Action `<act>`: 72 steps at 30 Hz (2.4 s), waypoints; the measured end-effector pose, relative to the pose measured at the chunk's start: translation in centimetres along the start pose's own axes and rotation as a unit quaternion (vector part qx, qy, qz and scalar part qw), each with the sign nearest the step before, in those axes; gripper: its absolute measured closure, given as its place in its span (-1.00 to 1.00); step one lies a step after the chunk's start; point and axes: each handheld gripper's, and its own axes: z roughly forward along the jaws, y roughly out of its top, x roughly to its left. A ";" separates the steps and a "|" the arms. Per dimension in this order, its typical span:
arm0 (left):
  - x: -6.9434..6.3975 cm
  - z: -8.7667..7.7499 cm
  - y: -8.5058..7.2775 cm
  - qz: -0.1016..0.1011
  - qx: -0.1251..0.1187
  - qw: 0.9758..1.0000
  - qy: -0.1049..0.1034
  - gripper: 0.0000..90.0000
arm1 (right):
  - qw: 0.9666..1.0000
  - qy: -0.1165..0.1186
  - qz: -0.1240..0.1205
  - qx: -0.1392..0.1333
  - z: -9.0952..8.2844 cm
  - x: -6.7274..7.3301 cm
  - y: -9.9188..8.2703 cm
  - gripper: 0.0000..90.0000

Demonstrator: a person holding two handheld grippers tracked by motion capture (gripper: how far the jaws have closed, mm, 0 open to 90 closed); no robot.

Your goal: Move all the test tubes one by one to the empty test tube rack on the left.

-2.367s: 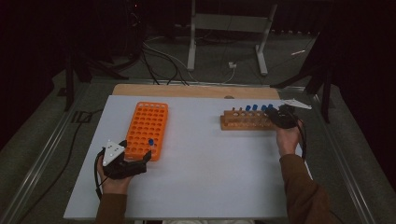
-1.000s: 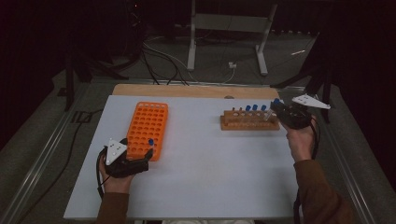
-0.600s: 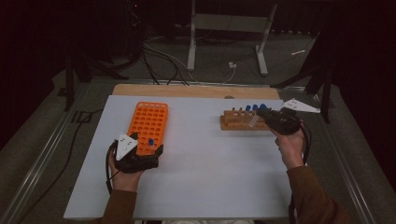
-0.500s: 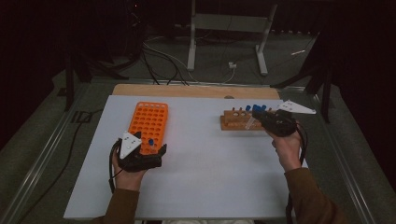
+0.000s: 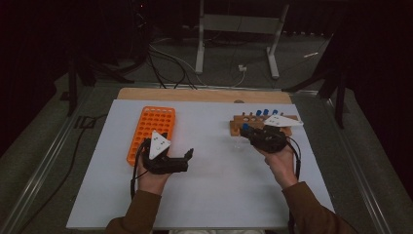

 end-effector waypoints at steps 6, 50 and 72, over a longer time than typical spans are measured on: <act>-1.4 1.2 0.6 0.011 0.003 1.000 -0.016 -0.92 | 0.999 0.032 -0.005 0.006 0.8 2.0 0.3 0.70; -3.7 3.8 0.0 0.026 0.025 0.994 -0.100 0.73 | 0.992 0.129 -0.012 -0.003 2.9 6.5 0.8 0.23; 1.1 -1.1 -1.7 -0.001 -0.006 0.997 -0.075 0.73 | 1.000 -0.002 -0.013 -0.018 -0.4 2.4 -1.4 -0.95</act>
